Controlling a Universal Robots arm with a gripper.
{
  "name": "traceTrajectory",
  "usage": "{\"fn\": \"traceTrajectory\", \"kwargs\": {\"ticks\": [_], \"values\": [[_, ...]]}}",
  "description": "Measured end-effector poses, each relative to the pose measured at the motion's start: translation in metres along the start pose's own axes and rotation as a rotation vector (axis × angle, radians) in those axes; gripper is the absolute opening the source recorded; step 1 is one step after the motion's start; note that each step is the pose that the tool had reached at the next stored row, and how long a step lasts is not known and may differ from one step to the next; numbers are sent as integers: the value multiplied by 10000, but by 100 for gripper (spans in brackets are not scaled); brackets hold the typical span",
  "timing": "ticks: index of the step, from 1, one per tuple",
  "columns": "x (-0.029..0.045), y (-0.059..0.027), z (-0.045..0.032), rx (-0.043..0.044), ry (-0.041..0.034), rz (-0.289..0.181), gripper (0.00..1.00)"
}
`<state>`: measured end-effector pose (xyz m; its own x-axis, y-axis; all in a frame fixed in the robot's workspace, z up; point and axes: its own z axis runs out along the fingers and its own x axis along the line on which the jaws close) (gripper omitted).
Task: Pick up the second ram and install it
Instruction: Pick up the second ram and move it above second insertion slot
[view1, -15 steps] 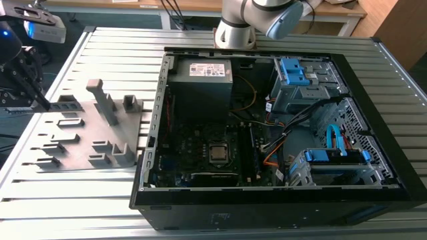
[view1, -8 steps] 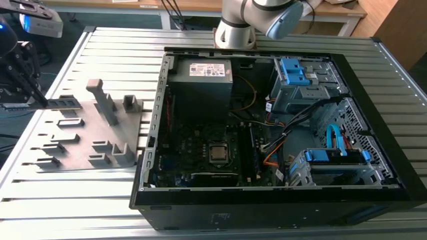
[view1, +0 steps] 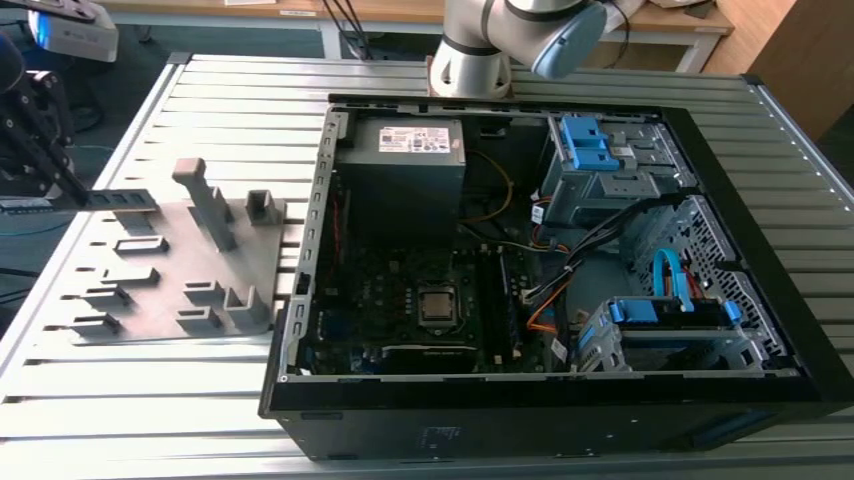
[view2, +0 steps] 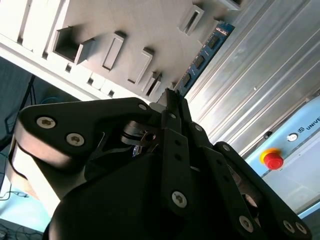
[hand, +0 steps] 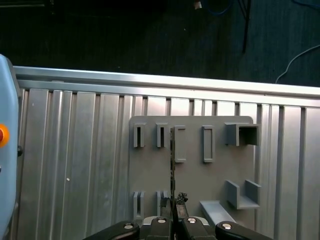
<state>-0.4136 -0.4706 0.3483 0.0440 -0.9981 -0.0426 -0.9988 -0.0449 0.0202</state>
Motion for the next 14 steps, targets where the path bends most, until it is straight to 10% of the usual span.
{"fn": "traceTrajectory", "kwargs": {"ticks": [14], "values": [[-11, 5, -258, 1, -22, -1, 14]]}}
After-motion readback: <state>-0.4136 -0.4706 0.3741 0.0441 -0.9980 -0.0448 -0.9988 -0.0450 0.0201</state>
